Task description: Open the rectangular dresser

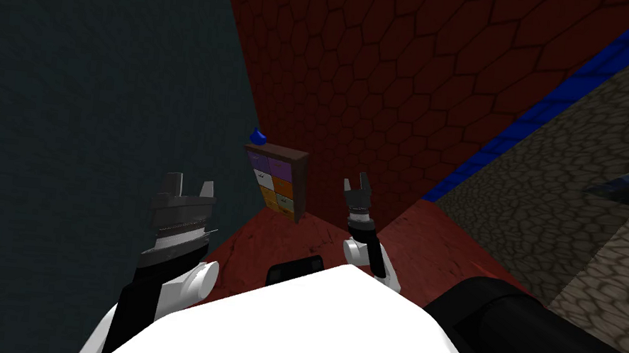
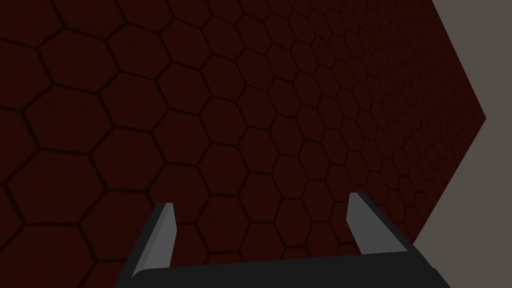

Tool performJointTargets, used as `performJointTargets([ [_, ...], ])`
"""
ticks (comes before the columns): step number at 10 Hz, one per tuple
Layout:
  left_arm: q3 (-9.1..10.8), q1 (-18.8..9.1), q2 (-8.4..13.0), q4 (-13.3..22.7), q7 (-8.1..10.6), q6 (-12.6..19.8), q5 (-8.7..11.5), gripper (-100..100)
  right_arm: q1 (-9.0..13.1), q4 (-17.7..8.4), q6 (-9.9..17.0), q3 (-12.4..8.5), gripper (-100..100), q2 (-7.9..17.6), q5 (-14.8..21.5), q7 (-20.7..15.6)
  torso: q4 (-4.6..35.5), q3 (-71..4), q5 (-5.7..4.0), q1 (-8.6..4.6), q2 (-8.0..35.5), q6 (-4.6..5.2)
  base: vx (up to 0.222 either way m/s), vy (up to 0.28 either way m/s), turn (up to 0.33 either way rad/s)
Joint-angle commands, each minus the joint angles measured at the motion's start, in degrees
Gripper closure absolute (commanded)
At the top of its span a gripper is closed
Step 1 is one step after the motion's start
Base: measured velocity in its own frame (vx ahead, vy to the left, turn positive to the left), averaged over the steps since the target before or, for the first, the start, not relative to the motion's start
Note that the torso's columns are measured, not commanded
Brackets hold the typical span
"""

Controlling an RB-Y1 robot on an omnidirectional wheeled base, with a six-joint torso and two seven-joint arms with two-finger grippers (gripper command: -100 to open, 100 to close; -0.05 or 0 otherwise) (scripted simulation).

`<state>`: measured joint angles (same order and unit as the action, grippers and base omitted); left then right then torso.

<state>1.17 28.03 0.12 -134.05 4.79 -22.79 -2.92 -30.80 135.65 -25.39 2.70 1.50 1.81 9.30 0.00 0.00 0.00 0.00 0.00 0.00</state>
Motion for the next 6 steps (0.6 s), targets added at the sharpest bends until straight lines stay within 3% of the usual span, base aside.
performJointTargets([
  [1, 0.0, 0.0, 0.0, 0.0, 0.0, 0.0, 0.0, 0, 0.0, 0.0, 0.0, 0.0, 0, 0.0, 0.0, 0.0, 2.35, -4.67, 0.0, 0.0, 2.32, 0.0, 0.0, 0.0, 0.0],
  [6, 0.0, 0.0, 0.0, -0.01, 0.0, 0.0, 0.0, 0, 0.0, 0.01, 0.0, 0.0, 0, 0.0, 0.0, 0.0, 22.68, -45.36, 0.0, 0.0, 22.69, 0.0, 0.0, 0.0, 0.0],
])
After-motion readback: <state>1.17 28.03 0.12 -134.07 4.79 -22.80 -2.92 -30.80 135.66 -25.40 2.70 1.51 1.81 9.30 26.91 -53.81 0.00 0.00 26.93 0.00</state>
